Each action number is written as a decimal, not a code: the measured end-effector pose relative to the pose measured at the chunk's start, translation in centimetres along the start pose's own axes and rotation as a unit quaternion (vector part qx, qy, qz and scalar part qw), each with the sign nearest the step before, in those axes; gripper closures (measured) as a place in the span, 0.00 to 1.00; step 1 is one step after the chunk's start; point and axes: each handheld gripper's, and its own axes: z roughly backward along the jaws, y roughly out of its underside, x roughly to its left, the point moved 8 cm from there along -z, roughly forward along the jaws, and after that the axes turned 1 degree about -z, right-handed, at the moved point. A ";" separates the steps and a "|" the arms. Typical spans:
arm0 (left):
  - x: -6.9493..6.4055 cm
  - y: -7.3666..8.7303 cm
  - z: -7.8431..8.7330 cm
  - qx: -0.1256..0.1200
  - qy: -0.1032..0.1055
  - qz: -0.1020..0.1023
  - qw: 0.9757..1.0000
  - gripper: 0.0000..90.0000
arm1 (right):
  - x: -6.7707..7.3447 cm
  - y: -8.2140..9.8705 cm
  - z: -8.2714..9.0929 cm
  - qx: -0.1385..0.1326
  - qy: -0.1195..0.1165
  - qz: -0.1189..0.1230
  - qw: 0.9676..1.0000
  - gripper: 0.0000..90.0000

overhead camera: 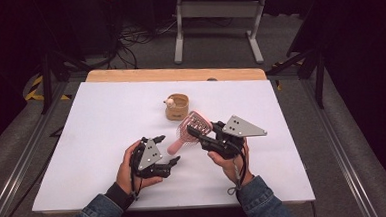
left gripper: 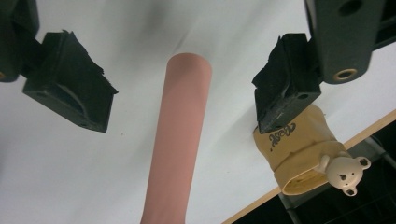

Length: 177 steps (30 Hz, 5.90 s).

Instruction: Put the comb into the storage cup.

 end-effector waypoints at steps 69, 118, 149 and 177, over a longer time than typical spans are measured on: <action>6.3 6.8 11.3 -0.013 -0.055 0.043 0.997 0.09 | -2.3 -3.1 3.0 -0.031 0.056 0.033 0.997 0.70; 6.4 7.2 11.7 -0.018 -0.045 0.054 0.997 0.08 | -7.0 -9.2 -1.7 -0.039 0.119 0.065 0.990 0.71; 6.4 7.0 11.8 -0.026 -0.042 0.054 0.997 0.08 | -8.3 -7.7 -6.2 -0.030 0.156 0.060 0.985 0.71; 6.3 7.2 11.6 -0.020 -0.037 0.051 0.998 0.08 | -8.6 -3.9 -7.7 -0.006 0.154 0.024 0.988 0.70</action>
